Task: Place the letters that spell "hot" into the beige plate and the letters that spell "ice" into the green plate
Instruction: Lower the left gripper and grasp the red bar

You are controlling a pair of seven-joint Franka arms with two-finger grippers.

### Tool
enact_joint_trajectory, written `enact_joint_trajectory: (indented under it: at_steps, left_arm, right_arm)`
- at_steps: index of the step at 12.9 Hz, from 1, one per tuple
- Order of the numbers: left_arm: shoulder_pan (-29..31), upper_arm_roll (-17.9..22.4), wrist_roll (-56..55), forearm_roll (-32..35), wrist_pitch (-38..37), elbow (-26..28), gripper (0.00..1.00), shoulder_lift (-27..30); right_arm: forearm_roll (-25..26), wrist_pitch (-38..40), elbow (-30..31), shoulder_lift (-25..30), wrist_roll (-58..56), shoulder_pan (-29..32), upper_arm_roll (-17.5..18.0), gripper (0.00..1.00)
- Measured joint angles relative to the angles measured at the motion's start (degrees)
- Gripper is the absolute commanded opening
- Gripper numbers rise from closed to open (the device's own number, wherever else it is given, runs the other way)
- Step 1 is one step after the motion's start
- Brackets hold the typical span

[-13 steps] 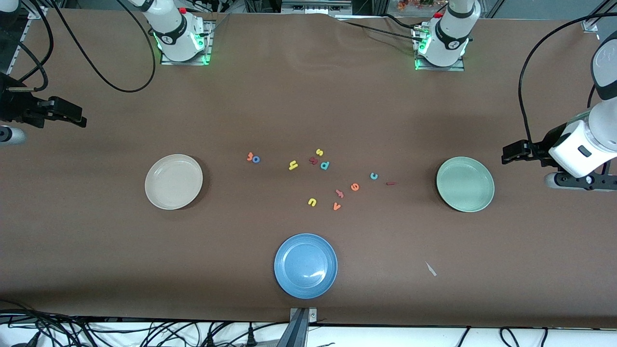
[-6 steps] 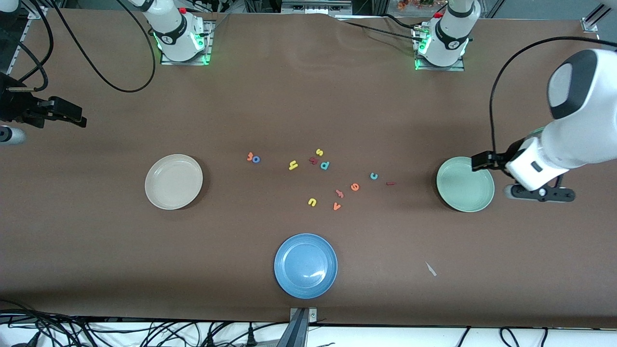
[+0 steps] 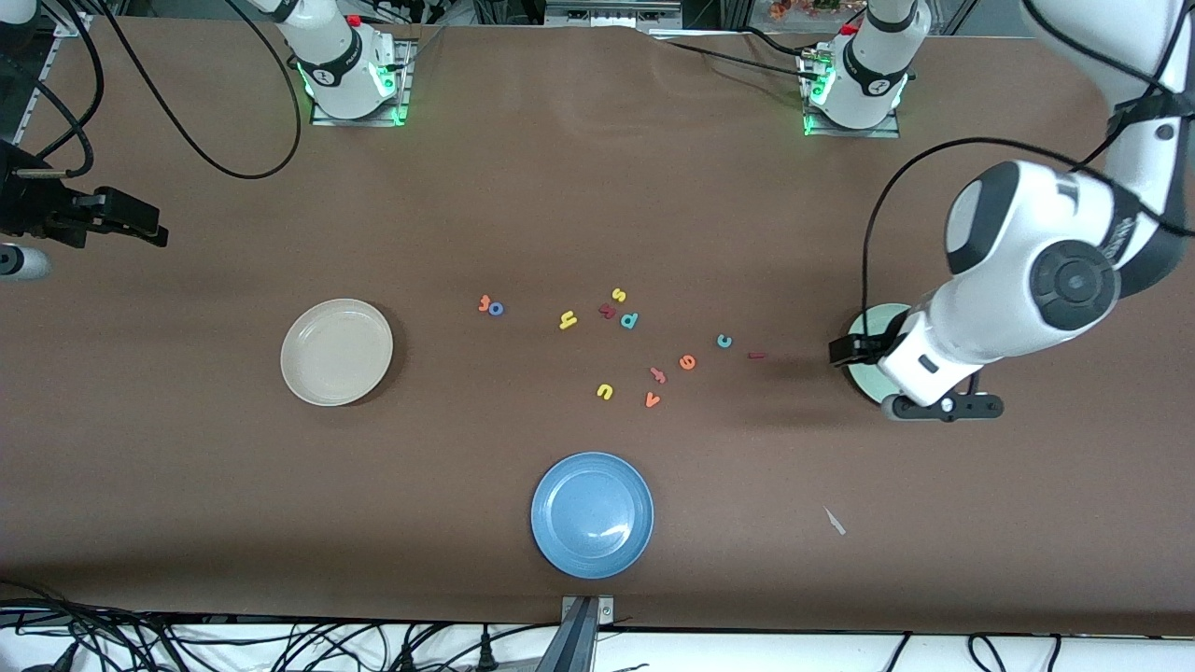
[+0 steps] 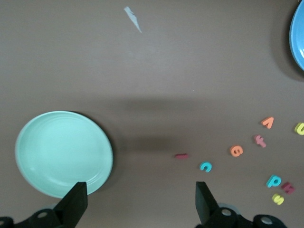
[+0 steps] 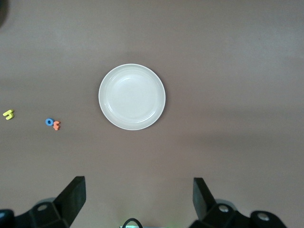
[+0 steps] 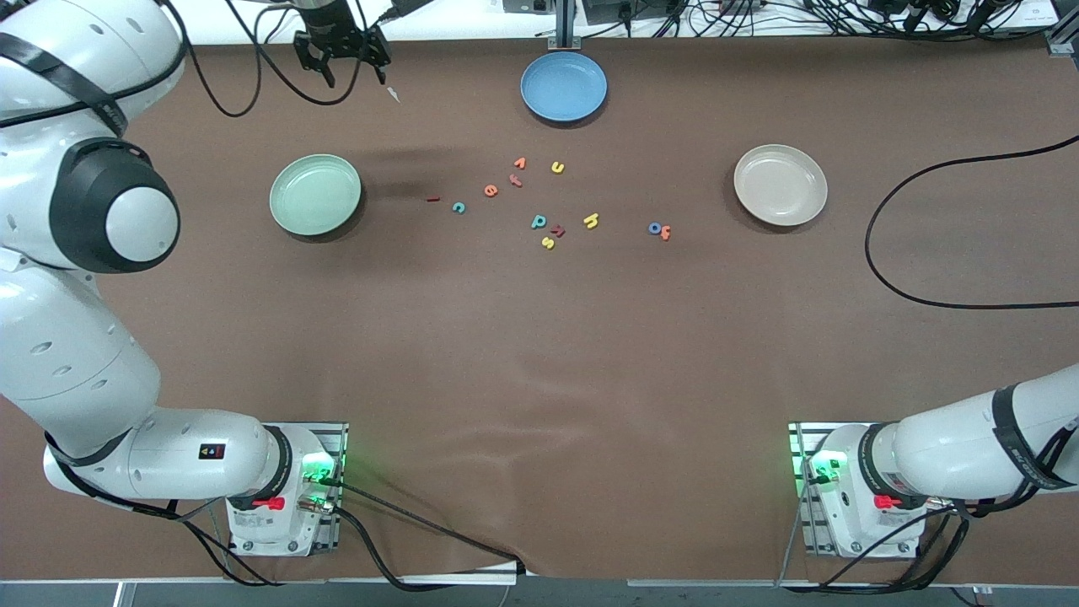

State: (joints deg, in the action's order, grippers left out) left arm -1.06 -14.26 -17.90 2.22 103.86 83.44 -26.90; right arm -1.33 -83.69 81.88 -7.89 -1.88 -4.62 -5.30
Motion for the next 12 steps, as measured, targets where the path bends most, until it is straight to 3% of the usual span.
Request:
enact_joint_trajectory:
  at_steps: [6, 12]
  left_arm:
    - [-5.3, 0.0, -12.5, -0.2, 7.3, 1.7, 0.93, -9.7]
    - [-5.6, 0.0, -14.1, -0.4, 18.5, 12.0, 0.9, -11.2]
  right_arm:
    - [0.0, 0.0, 0.0, 0.0, 0.0, 0.0, 0.0, 1.0]
    - [0.0, -0.2, 0.0, 0.0, 0.0, 0.0, 0.0, 1.0]
